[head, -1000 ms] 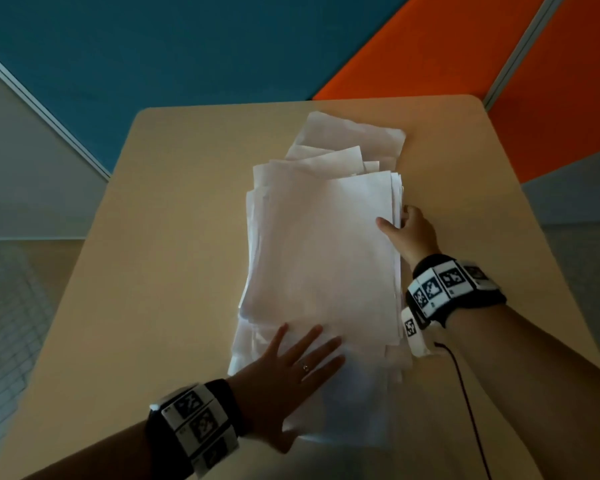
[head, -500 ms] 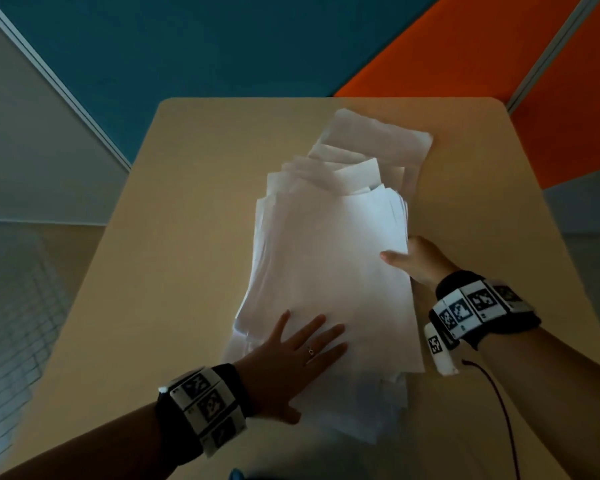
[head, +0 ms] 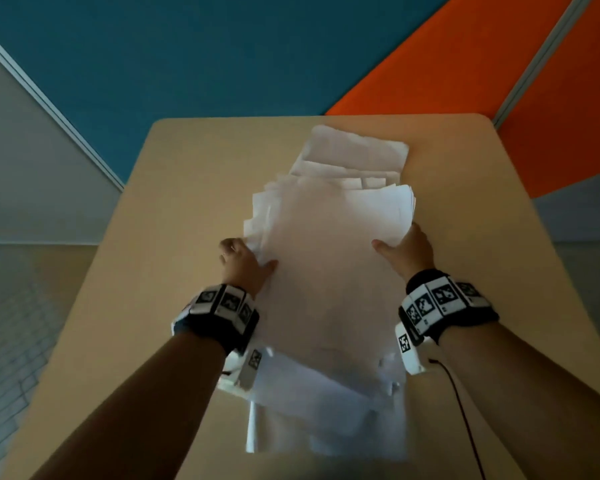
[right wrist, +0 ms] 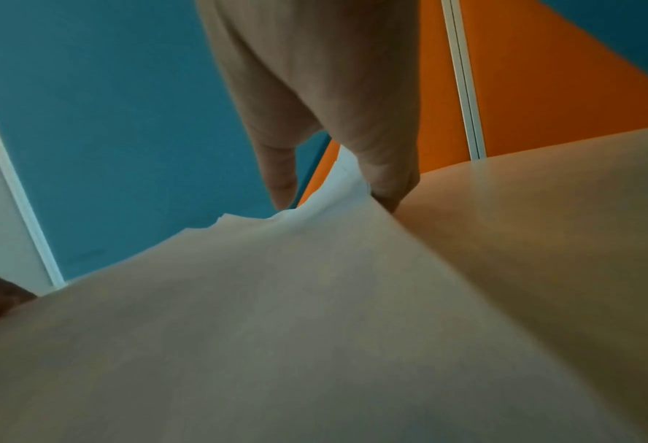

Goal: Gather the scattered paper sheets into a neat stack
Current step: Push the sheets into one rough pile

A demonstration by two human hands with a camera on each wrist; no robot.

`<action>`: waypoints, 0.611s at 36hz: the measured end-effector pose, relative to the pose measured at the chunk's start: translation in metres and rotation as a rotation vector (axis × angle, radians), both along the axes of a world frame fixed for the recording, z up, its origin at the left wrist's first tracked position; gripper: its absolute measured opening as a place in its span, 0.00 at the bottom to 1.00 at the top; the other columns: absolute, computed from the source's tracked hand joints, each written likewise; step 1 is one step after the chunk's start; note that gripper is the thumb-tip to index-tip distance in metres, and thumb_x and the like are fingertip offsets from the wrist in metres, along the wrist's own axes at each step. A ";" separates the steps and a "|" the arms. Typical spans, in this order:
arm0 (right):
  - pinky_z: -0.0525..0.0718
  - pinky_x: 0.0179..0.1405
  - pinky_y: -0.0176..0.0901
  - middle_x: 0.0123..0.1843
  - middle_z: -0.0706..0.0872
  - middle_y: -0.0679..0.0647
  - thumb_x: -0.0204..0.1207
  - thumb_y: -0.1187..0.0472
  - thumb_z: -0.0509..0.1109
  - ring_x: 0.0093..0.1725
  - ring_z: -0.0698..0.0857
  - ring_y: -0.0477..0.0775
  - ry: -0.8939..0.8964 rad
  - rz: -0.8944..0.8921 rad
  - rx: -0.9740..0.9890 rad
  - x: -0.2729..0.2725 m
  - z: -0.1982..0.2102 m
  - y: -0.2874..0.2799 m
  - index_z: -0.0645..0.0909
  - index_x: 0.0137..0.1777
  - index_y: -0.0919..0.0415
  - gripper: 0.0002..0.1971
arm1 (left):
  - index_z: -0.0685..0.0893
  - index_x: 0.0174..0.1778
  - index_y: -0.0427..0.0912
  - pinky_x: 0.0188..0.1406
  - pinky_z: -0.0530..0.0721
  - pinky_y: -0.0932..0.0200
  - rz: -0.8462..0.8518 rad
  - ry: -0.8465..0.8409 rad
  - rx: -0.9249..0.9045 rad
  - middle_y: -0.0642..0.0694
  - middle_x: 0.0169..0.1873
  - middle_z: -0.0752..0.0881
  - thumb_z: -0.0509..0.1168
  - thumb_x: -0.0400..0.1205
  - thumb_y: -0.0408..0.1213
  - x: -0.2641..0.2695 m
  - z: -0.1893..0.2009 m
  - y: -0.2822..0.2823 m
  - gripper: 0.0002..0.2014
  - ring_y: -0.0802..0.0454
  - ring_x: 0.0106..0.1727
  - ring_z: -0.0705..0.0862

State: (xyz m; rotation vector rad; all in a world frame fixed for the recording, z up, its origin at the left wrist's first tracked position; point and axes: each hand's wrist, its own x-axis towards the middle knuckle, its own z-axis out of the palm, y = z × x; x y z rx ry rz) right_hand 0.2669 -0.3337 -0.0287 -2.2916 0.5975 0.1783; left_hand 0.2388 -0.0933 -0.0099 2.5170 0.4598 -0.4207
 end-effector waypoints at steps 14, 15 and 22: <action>0.78 0.60 0.52 0.66 0.82 0.67 0.68 0.60 0.77 0.65 0.81 0.66 0.031 0.002 0.068 0.009 -0.003 -0.020 0.73 0.67 0.70 0.29 | 0.52 0.79 0.32 0.76 0.63 0.49 -0.316 0.265 0.003 0.32 0.77 0.60 0.67 0.77 0.48 0.015 0.019 0.002 0.43 0.37 0.78 0.62; 0.78 0.60 0.51 0.66 0.82 0.67 0.68 0.61 0.77 0.65 0.80 0.66 0.028 0.010 0.063 0.008 -0.003 -0.020 0.73 0.67 0.70 0.29 | 0.55 0.79 0.34 0.75 0.64 0.51 -0.315 0.264 -0.008 0.35 0.76 0.64 0.66 0.77 0.49 0.018 0.023 0.009 0.40 0.40 0.76 0.65; 0.77 0.61 0.51 0.66 0.82 0.66 0.69 0.63 0.75 0.66 0.80 0.66 0.015 0.023 0.059 0.006 -0.001 -0.017 0.73 0.67 0.69 0.26 | 0.62 0.75 0.33 0.69 0.72 0.51 -0.212 0.184 0.050 0.36 0.70 0.76 0.66 0.78 0.47 0.038 0.042 0.044 0.35 0.39 0.69 0.76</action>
